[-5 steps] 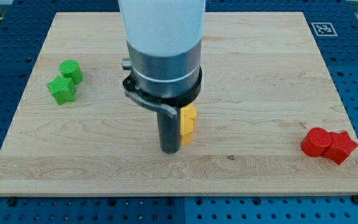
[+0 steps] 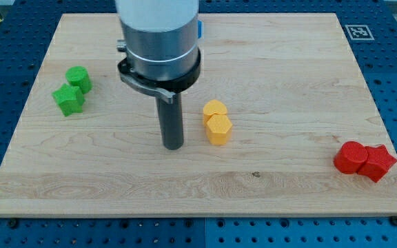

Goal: Push the red star along with red circle slightly left and up

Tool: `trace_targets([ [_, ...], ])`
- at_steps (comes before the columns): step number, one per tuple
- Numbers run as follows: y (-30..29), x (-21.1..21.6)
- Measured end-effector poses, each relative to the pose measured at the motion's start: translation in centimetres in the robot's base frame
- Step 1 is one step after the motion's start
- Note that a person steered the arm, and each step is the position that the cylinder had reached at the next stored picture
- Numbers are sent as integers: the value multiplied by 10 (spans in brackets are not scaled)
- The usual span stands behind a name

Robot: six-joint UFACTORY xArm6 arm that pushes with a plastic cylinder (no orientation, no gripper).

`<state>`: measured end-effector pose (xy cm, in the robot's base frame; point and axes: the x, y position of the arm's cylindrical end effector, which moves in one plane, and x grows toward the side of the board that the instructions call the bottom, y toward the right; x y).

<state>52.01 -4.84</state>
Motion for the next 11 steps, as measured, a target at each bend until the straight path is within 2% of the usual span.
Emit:
trace_targets([
  [1,12,12],
  [2,44,42],
  [3,104,61],
  [5,280,91],
  [7,313,97],
  [8,392,93],
  [9,393,83],
  [10,388,43],
  [11,387,41],
])
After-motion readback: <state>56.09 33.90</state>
